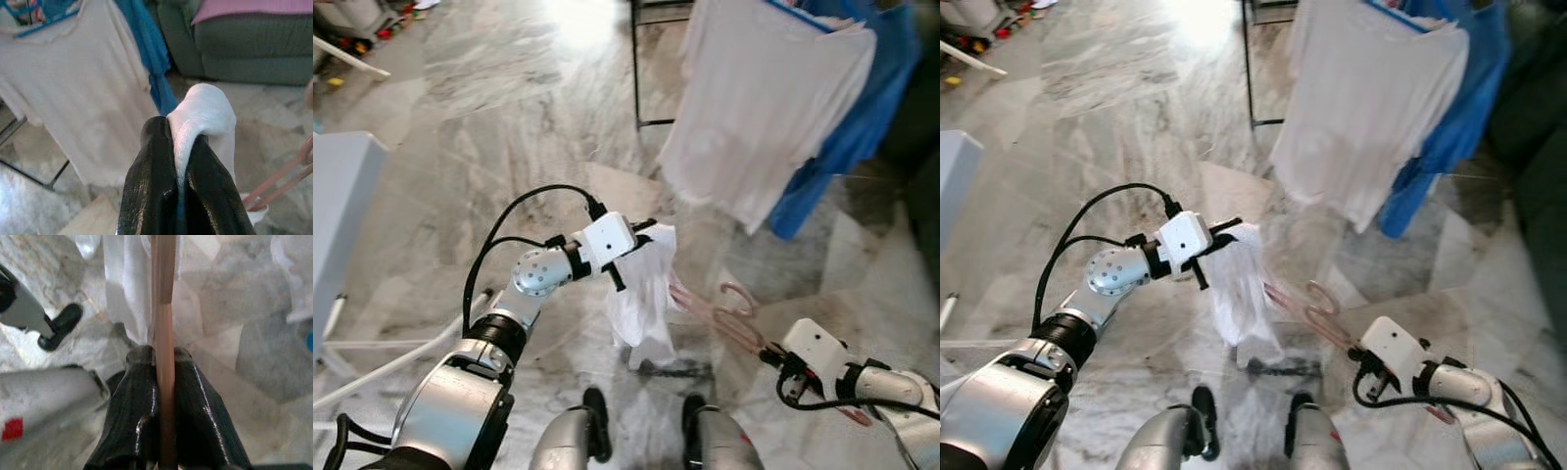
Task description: Hang hanger
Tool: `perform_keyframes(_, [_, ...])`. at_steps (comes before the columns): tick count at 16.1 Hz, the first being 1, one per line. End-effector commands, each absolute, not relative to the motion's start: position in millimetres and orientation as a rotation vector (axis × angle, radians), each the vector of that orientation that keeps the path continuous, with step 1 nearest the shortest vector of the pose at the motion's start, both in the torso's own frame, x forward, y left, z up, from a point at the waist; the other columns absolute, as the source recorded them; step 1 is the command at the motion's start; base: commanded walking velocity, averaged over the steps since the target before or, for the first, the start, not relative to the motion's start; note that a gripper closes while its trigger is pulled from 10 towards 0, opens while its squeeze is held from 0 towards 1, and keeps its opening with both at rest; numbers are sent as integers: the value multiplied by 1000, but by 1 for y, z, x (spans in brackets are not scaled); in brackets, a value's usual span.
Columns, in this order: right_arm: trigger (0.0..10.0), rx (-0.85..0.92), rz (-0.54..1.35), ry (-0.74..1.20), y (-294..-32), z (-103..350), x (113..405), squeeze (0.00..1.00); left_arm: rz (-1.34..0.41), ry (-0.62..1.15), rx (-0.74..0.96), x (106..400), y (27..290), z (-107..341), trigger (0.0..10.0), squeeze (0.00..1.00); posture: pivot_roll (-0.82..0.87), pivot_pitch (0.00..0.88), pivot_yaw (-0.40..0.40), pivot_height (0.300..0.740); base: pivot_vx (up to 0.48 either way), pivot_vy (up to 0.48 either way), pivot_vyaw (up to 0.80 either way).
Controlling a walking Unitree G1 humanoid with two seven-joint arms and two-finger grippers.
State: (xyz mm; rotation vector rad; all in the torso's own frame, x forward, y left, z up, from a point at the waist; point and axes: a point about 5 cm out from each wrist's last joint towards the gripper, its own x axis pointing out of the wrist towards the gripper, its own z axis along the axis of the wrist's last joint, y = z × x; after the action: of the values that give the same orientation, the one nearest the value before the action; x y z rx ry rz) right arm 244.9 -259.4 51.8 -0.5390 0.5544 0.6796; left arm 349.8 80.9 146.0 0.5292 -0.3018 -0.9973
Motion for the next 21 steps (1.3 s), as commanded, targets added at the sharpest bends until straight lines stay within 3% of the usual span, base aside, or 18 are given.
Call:
perform_keyframes(1, [10000,-506,690,601,-263,43,238,0,-1005,-358,506,346,83,150,10000,0,-124,242,47,740,0,0,0])
perform_keyframes(6, [10000,-279,532,615,-265,27,244,0,-1101,-462,455,331,81,160,10000,0,-110,238,59,740,0,0,0])
perform_keyframes(9, [10000,-49,308,509,-268,34,265,0,-1147,-469,384,319,74,156,10000,0,-100,237,76,740,0,0,0])
perform_keyframes(11, [10000,161,152,383,-271,55,288,0,-1199,-423,375,307,69,139,10000,0,-101,236,84,740,0,0,0])
perform_keyframes(18, [10000,823,-12,-71,-255,150,342,0,-1247,-324,381,290,57,107,10000,0,-124,226,95,740,0,0,0])
perform_keyframes(21, [10000,913,15,-142,-242,181,353,0,-1233,-264,412,288,58,93,10000,0,-125,223,93,740,0,0,0])
